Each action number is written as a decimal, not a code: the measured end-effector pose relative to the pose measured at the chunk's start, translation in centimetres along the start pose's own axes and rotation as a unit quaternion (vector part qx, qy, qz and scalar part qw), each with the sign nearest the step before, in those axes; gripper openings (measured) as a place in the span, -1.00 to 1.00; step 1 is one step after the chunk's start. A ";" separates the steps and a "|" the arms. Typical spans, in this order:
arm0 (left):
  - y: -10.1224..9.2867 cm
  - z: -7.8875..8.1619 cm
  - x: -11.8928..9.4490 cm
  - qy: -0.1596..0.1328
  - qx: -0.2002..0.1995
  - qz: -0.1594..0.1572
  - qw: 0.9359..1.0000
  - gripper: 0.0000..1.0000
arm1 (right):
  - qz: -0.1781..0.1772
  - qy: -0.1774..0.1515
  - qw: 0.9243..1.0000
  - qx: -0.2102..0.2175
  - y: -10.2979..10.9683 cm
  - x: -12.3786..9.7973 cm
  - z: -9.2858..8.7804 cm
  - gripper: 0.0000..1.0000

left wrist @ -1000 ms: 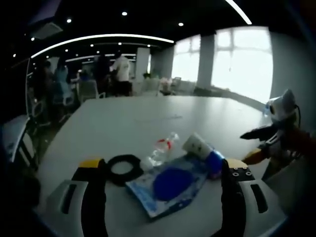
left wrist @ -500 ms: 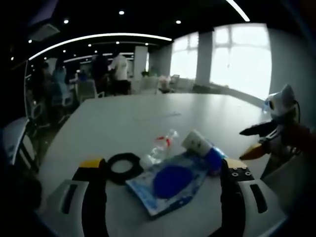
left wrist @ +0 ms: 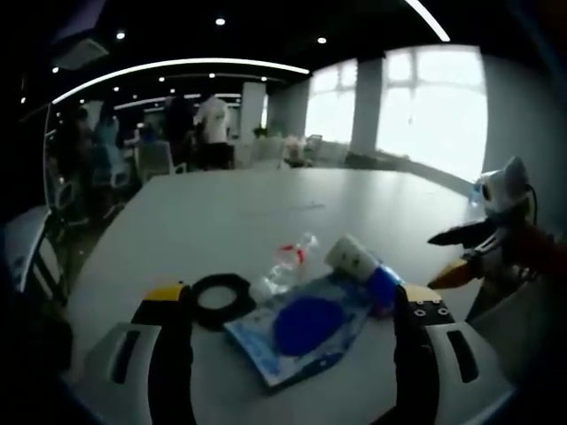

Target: Arrange the tabletop items into an orderly group along one side of the table until the central work area is clear of visible clutter.

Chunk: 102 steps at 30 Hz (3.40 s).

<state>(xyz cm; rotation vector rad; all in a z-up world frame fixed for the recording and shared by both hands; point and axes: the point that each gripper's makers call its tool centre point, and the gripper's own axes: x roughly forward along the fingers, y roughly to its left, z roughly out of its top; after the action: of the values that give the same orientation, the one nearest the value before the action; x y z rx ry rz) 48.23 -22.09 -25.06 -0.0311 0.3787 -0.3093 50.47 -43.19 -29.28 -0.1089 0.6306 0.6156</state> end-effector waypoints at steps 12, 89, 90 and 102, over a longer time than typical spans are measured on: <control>0.0 0.1 -0.2 -0.006 -0.011 -0.002 1.000 0.84 | 0.019 -0.004 1.000 -0.005 0.8 0.5 0.3 0.86; -1.3 -0.2 -0.2 0.002 -0.006 -0.027 1.000 0.76 | -0.009 0.113 0.993 0.011 -5.3 8.5 -4.2 -0.98; -1.3 -0.2 -0.2 0.002 -0.004 -0.027 1.000 0.76 | -0.009 0.113 0.993 0.011 -5.3 8.5 -4.2 -0.98; -1.5 -0.5 -0.2 0.010 -0.002 -0.030 0.999 0.73 | -0.042 0.109 0.991 -0.067 -6.5 7.7 -3.1 -0.98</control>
<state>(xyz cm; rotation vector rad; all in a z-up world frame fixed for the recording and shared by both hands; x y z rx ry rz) 47.42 -23.40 -25.32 -0.0431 0.3985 -0.3694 57.50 -45.48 -36.81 -0.3296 0.7916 0.5689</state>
